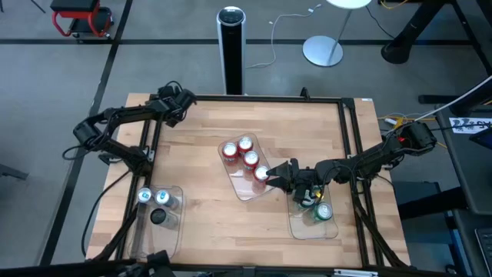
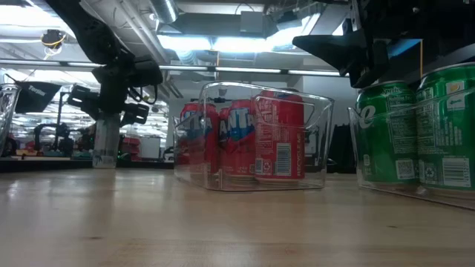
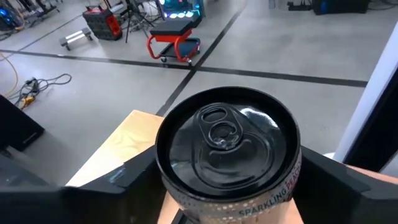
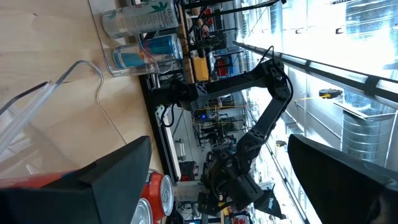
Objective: Sort soda cans
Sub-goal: Put the white-pink soda can into the left transparent bin
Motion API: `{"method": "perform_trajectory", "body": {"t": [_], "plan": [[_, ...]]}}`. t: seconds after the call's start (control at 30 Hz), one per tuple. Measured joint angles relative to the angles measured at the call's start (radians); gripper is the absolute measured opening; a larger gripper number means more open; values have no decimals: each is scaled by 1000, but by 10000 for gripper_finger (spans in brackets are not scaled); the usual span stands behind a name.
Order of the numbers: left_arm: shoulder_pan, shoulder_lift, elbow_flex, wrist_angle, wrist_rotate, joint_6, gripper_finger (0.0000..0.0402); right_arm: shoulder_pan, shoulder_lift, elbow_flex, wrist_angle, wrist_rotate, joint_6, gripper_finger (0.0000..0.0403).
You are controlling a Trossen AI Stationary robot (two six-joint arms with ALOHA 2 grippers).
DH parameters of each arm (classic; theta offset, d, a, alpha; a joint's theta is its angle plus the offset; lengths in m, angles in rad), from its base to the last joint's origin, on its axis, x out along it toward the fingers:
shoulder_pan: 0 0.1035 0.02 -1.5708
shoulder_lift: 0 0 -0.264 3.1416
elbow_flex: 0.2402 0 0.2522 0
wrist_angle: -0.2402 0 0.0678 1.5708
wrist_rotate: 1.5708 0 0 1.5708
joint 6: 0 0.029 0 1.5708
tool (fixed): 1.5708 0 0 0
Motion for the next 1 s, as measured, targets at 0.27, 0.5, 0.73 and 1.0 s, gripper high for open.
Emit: {"method": "perform_trajectory", "body": {"t": [0.27,0.5,0.73,1.0], "plan": [[-1,17,2,-2,-9,-11,258,0,0,0,0,-1,0,376],[-40,-2,2,-9,7,40,256,0,0,0,0,-2,0,376],[-106,-98,2,-24,62,132,253,0,0,0,0,-2,5,376],[-225,-213,2,-8,133,272,253,0,0,0,0,-2,8,376]]}}
